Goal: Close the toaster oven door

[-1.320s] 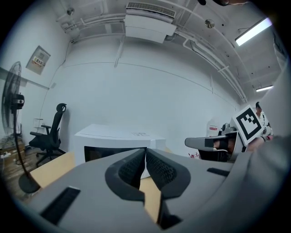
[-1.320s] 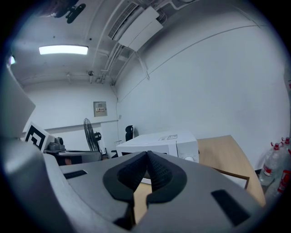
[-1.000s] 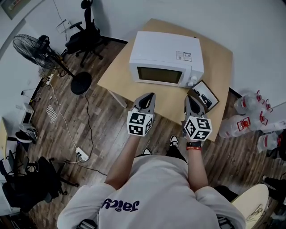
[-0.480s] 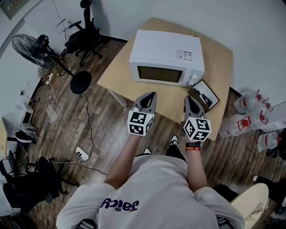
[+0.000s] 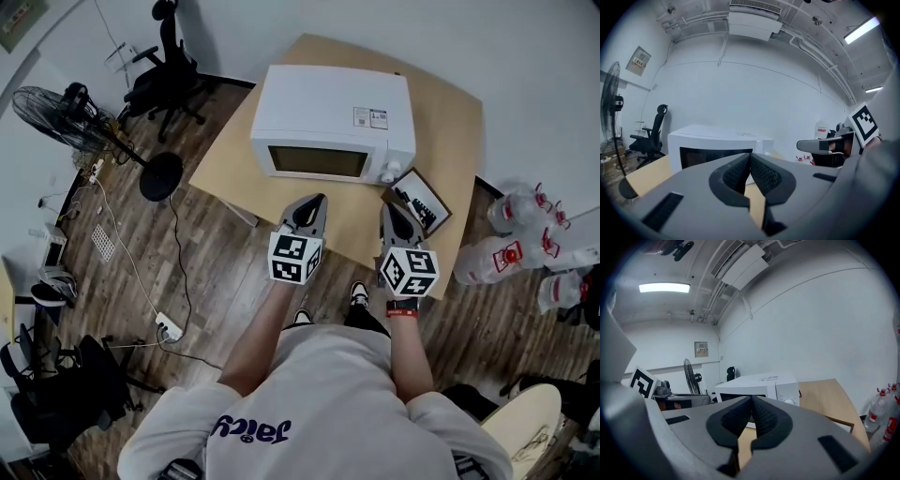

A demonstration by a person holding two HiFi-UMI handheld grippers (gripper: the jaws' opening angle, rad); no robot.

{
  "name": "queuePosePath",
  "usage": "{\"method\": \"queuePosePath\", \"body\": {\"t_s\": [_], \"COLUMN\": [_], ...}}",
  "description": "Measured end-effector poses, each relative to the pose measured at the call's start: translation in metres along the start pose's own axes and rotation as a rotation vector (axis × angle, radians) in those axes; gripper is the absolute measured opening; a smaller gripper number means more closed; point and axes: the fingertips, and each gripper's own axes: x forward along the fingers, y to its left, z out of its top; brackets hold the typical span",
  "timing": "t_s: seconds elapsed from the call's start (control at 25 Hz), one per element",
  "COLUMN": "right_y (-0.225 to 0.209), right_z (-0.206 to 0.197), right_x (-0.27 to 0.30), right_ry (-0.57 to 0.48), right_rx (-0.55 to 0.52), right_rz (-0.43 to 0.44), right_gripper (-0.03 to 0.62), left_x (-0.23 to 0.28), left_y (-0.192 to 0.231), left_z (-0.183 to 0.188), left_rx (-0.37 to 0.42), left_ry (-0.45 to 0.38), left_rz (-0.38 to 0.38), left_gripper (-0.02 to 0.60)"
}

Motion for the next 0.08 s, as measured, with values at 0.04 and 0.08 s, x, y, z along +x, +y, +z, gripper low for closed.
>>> {"method": "queuePosePath", "body": {"t_s": [0.04, 0.08], "right_y": [-0.0059, -0.0117], "right_z": [0.0006, 0.0012], "right_x": [0.0027, 0.0055], "right_ry": [0.002, 0.004], "right_rx": [0.002, 0.004], "right_rz": [0.001, 0.003], "right_gripper": [0.012, 0.012], "left_x": [0.0077, 0.0154], "left_y": [-0.0019, -0.0037], "left_z": [-0.0014, -0.0028], "left_rx": [-0.002, -0.005], "left_ry": [0.005, 0.009], "left_rz": [0.000, -0.001], "left_gripper": [0.020, 0.020]}}
